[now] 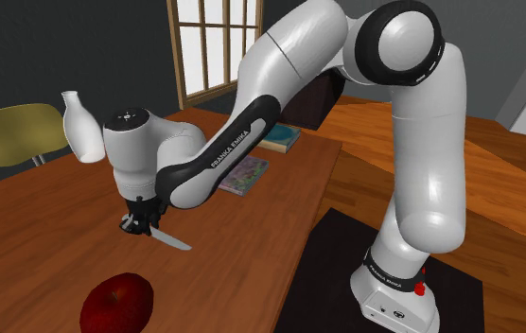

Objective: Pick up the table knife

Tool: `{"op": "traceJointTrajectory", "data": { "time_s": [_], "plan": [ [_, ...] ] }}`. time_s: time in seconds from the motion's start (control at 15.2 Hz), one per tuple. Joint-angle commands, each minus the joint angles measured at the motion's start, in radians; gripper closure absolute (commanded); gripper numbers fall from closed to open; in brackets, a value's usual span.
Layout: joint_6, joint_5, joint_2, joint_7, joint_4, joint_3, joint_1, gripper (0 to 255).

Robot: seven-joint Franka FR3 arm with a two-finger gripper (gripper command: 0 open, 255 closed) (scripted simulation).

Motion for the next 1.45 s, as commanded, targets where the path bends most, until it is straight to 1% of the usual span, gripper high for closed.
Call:
{"op": "traceJointTrajectory", "data": {
  "time_s": [0.0,0.26,1.19,1.39],
  "plan": [
    [-0.003,-0.001,0.006,0.001,-0.002,-0.004,-0.001,255],
    [0.000,-0.001,0.004,-0.001,-0.006,-0.004,-0.004,255],
    [-0.132,0.120,-0.112,-0.103,0.037,0.046,-0.039,255],
    [-0.144,0.128,-0.120,-0.111,0.043,0.049,-0.041,255]
  ]
}}
